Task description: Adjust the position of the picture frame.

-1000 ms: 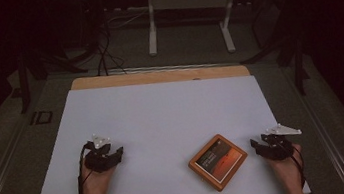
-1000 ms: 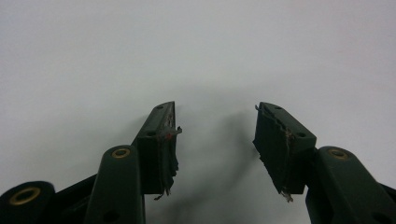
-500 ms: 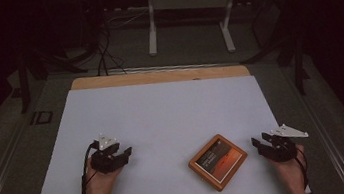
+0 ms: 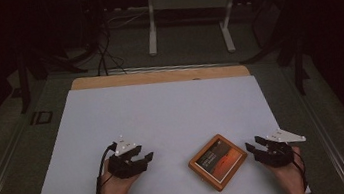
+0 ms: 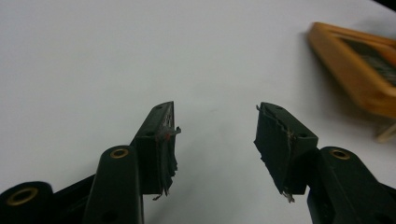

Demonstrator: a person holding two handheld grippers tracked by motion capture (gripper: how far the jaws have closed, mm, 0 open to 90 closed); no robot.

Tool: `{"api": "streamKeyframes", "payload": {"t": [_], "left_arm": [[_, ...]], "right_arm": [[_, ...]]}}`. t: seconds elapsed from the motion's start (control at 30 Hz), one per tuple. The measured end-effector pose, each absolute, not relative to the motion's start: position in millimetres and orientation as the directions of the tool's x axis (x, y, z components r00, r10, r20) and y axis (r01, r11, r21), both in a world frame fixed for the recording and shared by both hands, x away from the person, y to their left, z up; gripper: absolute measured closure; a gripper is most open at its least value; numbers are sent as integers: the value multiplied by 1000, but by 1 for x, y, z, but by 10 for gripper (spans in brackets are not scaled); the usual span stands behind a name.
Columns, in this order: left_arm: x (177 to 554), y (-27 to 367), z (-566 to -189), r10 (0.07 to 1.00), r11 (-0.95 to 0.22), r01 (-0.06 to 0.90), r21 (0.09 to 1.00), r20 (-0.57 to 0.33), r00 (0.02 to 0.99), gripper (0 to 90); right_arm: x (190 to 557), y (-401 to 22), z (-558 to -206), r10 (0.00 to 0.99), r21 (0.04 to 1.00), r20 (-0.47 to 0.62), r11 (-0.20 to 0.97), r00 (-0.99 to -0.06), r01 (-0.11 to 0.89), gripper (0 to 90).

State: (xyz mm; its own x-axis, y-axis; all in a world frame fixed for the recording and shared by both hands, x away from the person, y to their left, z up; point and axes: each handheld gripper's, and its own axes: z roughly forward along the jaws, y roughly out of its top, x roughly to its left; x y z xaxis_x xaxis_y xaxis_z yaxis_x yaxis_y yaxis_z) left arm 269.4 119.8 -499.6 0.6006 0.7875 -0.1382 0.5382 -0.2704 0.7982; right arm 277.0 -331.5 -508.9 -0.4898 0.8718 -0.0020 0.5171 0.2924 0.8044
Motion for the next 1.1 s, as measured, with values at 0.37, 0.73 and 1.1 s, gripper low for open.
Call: {"api": "streamKeyframes", "payload": {"t": [0.37, 0.73, 1.1], "left_arm": [[261, 83, -493, 705, -281, 539, 794, -210, 678, 463], [262, 44, -493, 630, -322, 542, 776, -251, 735, 450], [266, 18, -501, 596, -330, 573, 751, -305, 743, 427]], "right_arm": [[275, -323, -516, 835, 777, 3, 344, -550, 527, 602], [275, -320, -521, 815, 765, 29, 355, -579, 537, 716], [272, -317, -519, 809, 757, 10, 378, -587, 533, 785]]}}
